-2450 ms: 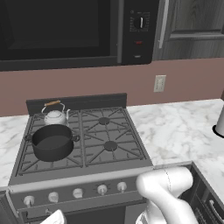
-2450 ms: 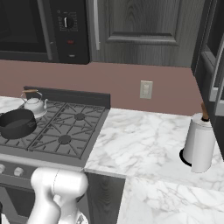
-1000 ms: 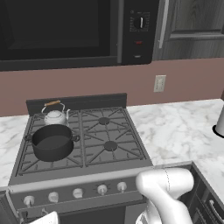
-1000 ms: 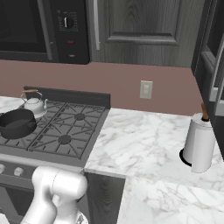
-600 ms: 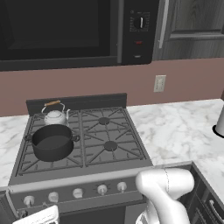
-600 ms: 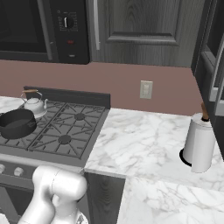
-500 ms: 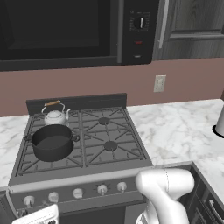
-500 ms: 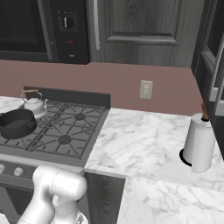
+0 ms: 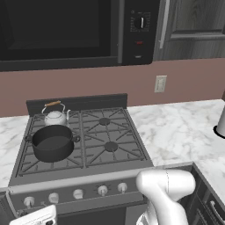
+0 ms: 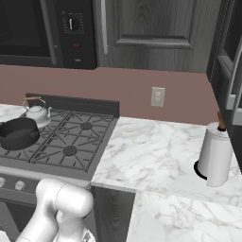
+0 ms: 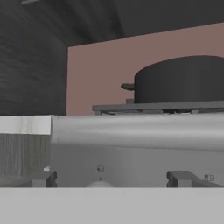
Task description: Pick the kettle from the cabinet and place it on a stove burner. Then pick the pot from the counter and place it on another stove burner. Finally, turn both burners on.
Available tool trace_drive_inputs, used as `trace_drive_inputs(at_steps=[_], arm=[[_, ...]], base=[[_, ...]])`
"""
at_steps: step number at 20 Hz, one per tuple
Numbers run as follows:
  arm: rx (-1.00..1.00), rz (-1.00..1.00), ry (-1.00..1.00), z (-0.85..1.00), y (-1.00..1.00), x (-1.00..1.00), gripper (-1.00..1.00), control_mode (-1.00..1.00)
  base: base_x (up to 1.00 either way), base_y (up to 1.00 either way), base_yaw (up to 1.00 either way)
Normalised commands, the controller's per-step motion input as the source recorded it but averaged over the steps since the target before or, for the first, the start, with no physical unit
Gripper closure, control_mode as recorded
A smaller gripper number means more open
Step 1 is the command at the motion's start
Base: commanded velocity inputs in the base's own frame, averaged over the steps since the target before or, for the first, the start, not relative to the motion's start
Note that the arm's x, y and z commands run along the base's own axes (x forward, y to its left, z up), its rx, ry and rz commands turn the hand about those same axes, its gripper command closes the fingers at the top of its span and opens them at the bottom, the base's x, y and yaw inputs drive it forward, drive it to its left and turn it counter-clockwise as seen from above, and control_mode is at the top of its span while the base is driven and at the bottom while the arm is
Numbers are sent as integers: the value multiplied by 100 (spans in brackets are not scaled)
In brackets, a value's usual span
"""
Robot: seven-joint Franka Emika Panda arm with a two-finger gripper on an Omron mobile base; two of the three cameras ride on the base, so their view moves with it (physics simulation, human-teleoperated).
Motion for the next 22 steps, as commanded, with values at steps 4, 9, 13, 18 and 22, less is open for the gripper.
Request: trace_drive_inputs(at_steps=[4,9,13,18,22], arm=[[5,-3,0,-4,2,0,-100,-100],[3,-4,0,-12,8,1,-100,-100],[1,-3,0,-18,12,3,-100,-100],[1,-3,1,-13,6,13,-100,-100],[2,-1,2,-11,0,16,-100,-100]], base=[[0,0,0],[0,0,0],[0,0,0],[0,0,0],[0,0,0]])
